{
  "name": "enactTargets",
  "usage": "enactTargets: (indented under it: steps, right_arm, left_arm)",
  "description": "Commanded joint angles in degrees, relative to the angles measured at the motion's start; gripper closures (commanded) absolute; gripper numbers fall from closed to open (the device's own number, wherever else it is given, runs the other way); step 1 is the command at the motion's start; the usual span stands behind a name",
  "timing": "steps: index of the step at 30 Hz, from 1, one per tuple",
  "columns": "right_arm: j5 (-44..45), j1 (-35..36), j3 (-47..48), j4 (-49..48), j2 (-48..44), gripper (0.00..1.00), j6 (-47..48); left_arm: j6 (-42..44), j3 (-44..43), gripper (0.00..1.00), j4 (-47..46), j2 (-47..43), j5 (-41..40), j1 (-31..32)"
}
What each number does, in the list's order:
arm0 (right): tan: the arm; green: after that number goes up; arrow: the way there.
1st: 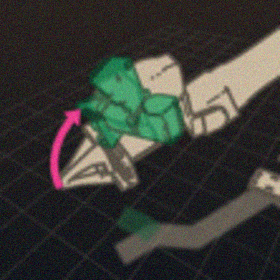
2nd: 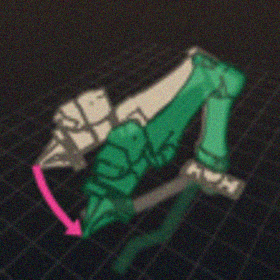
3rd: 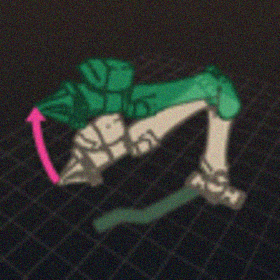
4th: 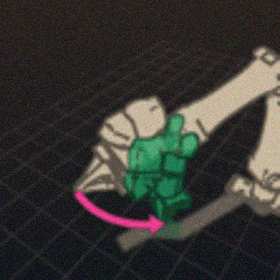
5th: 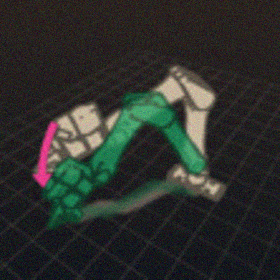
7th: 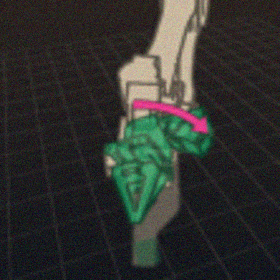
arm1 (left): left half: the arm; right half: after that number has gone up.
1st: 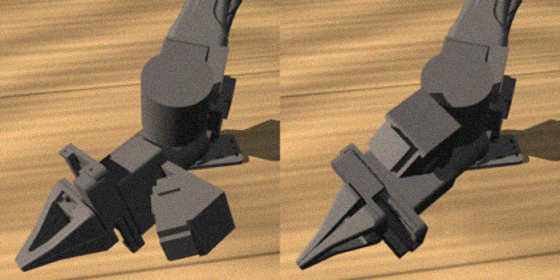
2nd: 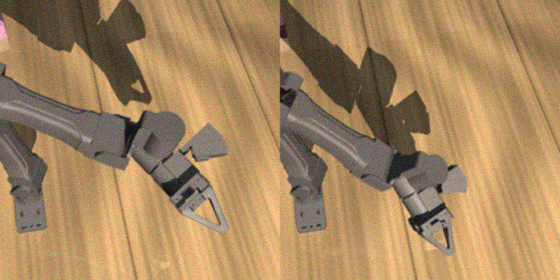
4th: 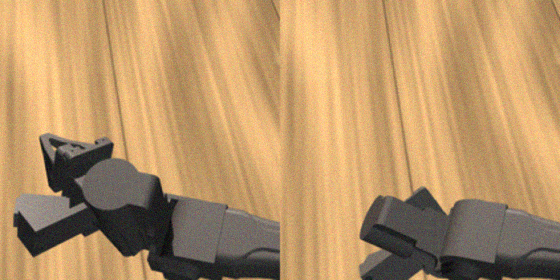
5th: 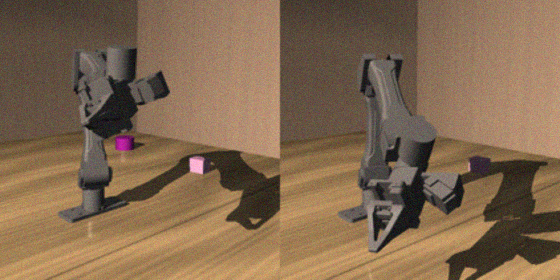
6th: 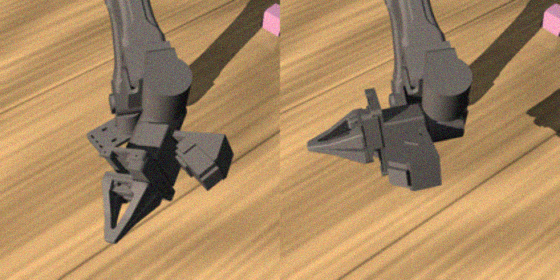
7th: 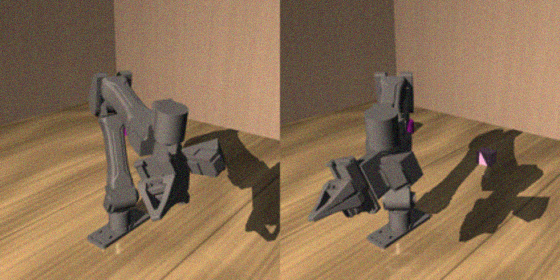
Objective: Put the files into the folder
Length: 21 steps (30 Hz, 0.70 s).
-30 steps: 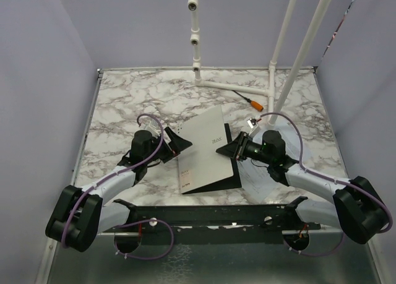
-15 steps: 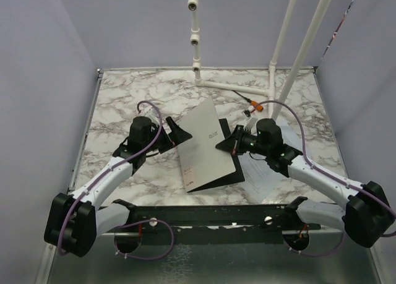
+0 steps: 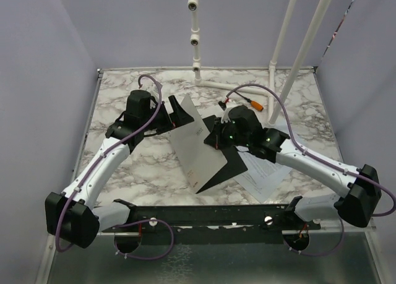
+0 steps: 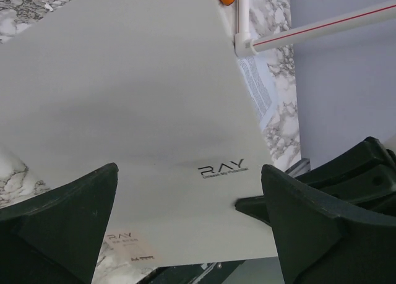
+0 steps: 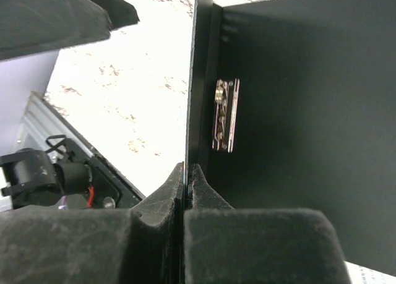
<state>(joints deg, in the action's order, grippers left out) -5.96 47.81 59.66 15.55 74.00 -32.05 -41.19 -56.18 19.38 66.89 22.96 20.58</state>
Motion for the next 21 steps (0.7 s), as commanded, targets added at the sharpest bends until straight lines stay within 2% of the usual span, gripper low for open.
enactTargets:
  steps: [1, 7, 15, 21]
  right_arm:
    - [11.16, 3.34, 6.19, 8.44, 2.35, 0.99, 3.23]
    - [19.65, 8.52, 12.65, 14.05, 6.28, 1.0, 4.13]
    - [33.47, 16.3, 20.74, 19.38, 12.93, 1.0, 5.58]
    - [40.23, 21.58, 25.73, 22.12, 17.7, 0.99, 6.11]
  left_arm:
    - [2.51, -6.43, 0.01, 8.08, 1.24, 1.35, -0.34]
    - [3.1, -10.39, 0.01, 11.94, 2.74, 0.59, -0.36]
    - [3.66, -10.98, 0.01, 13.23, 5.44, -0.26, -0.35]
    - [4.49, -10.75, 0.01, 13.58, 6.13, -2.13, -0.36]
